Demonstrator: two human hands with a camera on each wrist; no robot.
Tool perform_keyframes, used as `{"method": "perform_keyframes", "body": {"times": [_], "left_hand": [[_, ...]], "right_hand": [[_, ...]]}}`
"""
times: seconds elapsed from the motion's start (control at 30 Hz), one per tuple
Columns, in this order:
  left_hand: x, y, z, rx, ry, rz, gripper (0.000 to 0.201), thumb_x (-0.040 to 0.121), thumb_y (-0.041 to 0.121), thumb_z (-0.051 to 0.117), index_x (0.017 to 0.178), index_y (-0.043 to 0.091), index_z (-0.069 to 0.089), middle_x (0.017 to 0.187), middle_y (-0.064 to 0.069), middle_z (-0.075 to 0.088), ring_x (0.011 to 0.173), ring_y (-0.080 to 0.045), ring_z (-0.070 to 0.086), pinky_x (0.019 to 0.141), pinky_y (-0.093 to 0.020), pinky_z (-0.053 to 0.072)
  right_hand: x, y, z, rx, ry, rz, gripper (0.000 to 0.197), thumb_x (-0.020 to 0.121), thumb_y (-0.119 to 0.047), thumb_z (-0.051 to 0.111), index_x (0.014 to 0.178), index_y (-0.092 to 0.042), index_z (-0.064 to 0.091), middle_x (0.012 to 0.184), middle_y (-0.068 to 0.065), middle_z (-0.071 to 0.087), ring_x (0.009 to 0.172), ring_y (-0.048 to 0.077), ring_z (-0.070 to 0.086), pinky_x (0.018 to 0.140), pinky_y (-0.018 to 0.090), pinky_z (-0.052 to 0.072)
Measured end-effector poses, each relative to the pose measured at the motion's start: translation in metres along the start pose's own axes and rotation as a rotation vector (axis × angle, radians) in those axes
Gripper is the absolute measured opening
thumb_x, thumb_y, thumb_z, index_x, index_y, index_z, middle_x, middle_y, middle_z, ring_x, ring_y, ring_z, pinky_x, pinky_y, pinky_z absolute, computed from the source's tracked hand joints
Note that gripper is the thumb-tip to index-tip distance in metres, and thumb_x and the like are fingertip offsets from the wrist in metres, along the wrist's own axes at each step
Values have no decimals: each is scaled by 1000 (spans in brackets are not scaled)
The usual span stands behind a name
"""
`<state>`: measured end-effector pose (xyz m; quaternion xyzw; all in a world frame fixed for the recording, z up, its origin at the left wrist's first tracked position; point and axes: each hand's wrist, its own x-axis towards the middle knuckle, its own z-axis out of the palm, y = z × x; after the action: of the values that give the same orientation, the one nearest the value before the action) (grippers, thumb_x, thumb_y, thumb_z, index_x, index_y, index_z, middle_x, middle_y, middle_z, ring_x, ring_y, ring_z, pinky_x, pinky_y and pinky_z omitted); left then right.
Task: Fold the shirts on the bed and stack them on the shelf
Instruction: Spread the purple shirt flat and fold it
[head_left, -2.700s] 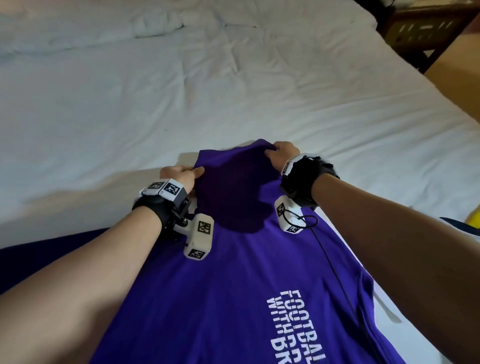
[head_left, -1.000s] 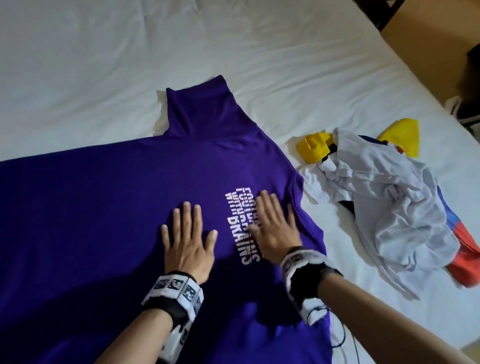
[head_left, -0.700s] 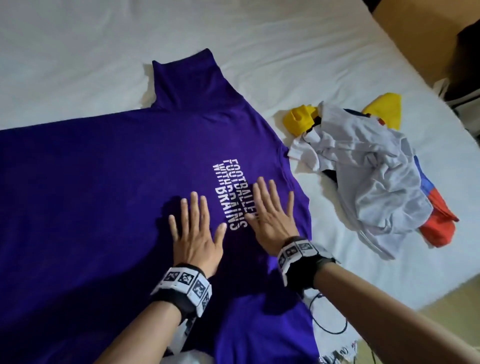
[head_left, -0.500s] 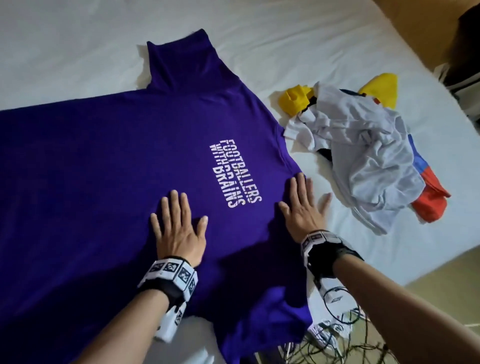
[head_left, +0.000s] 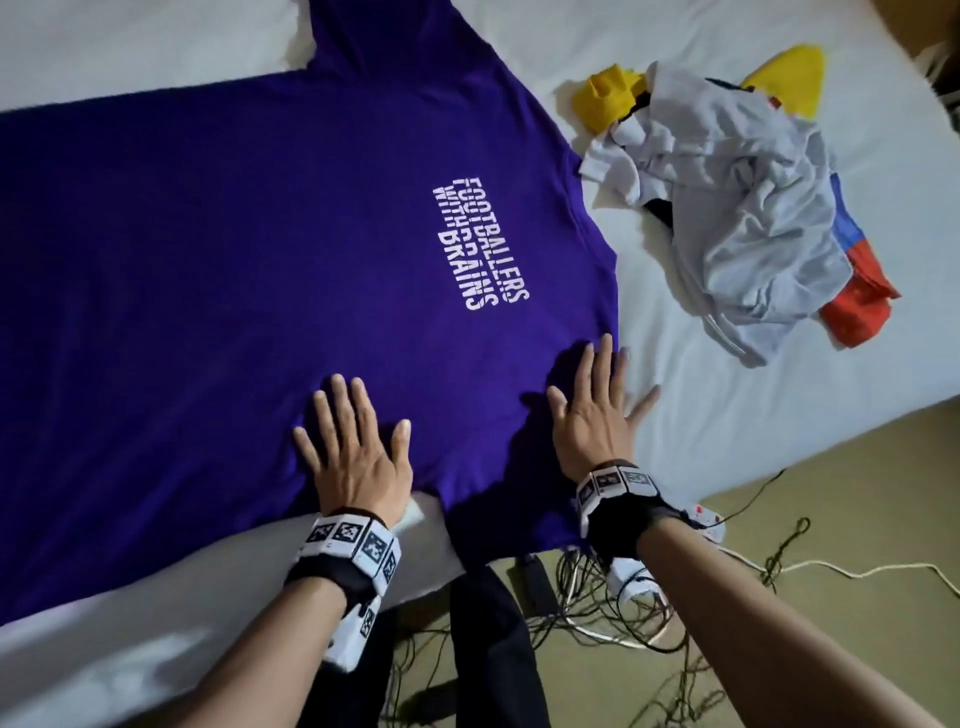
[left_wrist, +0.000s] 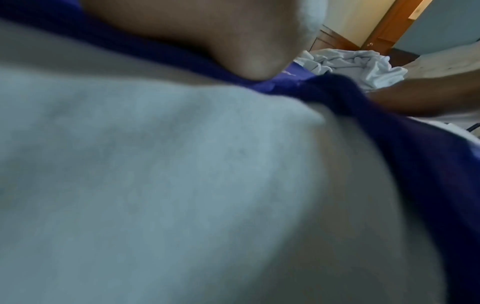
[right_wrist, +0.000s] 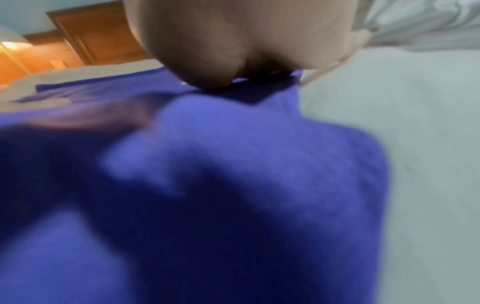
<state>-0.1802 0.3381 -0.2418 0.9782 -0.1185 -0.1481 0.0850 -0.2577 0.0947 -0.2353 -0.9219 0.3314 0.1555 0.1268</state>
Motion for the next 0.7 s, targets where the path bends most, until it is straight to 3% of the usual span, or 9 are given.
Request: {"method": "perform_keyframes", "body": {"times": [0.1, 0.17, 0.27, 0.37, 0.43, 0.5, 0.53, 0.6, 0.7], "left_hand": [[-25, 27, 0, -54, -29, 103, 71, 97, 51, 25, 154, 10, 18, 162, -9, 14, 149, -29, 13, 115, -59, 10], [-36, 37, 4, -59, -67, 150, 69, 97, 50, 24, 154, 11, 22, 161, -8, 17, 149, -28, 16, 115, -57, 12], [-38, 12, 3, -25, -95, 42, 72, 95, 52, 22, 151, 8, 29, 159, -11, 24, 146, -30, 24, 113, -58, 20], [-37, -21, -6, -39, -106, -24, 76, 94, 55, 19, 151, 6, 27, 160, -11, 20, 148, -29, 18, 114, -58, 16], [-39, -28, -14, -96, -126, 144, 75, 92, 55, 27, 150, 7, 31, 160, -9, 23, 148, -28, 19, 114, -57, 13], [-43, -29, -17, -131, -167, 394, 73, 88, 54, 37, 147, 10, 39, 158, -6, 30, 145, -26, 26, 115, -56, 18], [-43, -30, -17, -133, -183, 450, 74, 85, 53, 41, 145, 11, 42, 156, -5, 33, 144, -26, 29, 115, -54, 21], [-39, -33, -18, -132, -167, 436, 73, 78, 48, 46, 139, 8, 51, 151, -7, 42, 139, -27, 39, 113, -50, 29], [-36, -37, -18, -107, -84, 446, 63, 74, 40, 47, 124, 6, 64, 136, -10, 58, 127, -30, 53, 107, -44, 37]], "right_hand": [[-46, -46, 2, 97, -28, -259, 70, 96, -53, 16, 155, -18, 2, 162, -4, -11, 148, 17, -18, 113, 60, -13], [-72, -56, 19, 110, -124, -408, 69, 96, -52, 19, 155, -20, 6, 161, -8, -8, 148, 12, -14, 116, 61, -4], [-80, -30, 30, 38, -91, -348, 70, 96, -56, 23, 155, -19, 16, 162, -5, 3, 149, 12, -3, 117, 60, 6], [-83, -7, 22, 30, -42, -333, 77, 93, -61, 29, 155, -17, 16, 163, -2, 2, 150, 18, -5, 117, 59, -1], [-91, -7, 17, 13, -97, -493, 92, 84, -69, 41, 156, -19, 12, 163, -2, 0, 150, 21, -7, 115, 64, -3], [-98, -6, 17, -115, -205, -634, 116, 65, -74, 56, 156, -21, 8, 164, -2, -2, 150, 22, -6, 111, 70, 4], [-98, -4, 18, -191, -242, -655, 125, 56, -69, 65, 156, -23, 6, 164, -1, -2, 150, 22, -4, 110, 71, 7], [-94, 2, 20, -276, -266, -636, 133, 48, -42, 79, 156, -26, 2, 163, 0, -5, 150, 20, -4, 112, 67, 9], [-93, 3, 17, -287, -226, -633, 118, 57, -11, 64, 156, -28, 2, 163, 2, -7, 150, 21, -5, 113, 64, 11]]}}
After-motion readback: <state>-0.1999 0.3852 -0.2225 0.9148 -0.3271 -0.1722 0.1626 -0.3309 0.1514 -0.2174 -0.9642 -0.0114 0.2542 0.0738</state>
